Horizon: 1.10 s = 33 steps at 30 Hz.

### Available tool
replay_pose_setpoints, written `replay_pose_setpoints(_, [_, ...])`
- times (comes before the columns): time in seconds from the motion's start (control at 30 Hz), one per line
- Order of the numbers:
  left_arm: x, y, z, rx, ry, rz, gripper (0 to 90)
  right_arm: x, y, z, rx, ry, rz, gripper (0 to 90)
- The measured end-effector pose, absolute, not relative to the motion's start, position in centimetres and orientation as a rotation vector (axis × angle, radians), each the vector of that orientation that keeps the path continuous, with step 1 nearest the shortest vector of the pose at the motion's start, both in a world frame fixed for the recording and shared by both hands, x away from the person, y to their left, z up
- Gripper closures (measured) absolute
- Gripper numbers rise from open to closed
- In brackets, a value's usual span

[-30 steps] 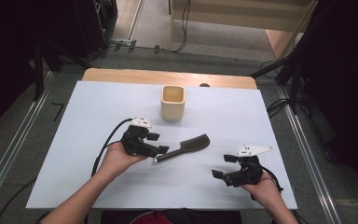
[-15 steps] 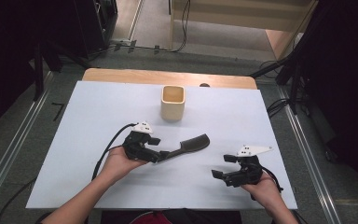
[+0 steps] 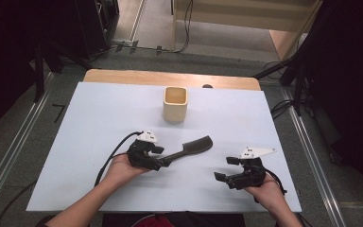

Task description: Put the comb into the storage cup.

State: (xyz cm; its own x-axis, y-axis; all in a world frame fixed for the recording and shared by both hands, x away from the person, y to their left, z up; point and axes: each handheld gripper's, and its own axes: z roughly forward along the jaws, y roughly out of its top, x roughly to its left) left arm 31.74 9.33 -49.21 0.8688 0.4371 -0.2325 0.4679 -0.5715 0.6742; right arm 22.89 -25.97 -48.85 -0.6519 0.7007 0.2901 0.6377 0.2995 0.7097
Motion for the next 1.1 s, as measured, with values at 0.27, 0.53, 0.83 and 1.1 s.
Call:
replay_pose_setpoints(0.27, [31.7, 9.2, -50.4, 2.284, 0.644, -0.011, 41.4, 23.0, -25.9, -48.9, 1.277, 2.476, 1.285, 12.7])
replay_pose_setpoints(0.53, [30.9, 9.3, -50.7, 2.268, 0.654, 0.1, 50.5, 23.0, -25.9, -48.9, 1.282, 2.471, 1.289, 12.7])
replay_pose_setpoints(0.83, [30.3, 8.9, -50.8, 2.292, 0.653, 0.199, 61.5, 23.1, -25.9, -49.0, 1.292, 2.471, 1.282, 12.7])
replay_pose_setpoints(1.1, [30.5, 9.1, -50.7, 2.29, 0.653, 0.165, 72.9, 23.1, -25.9, -49.0, 1.294, 2.473, 1.283, 12.7])
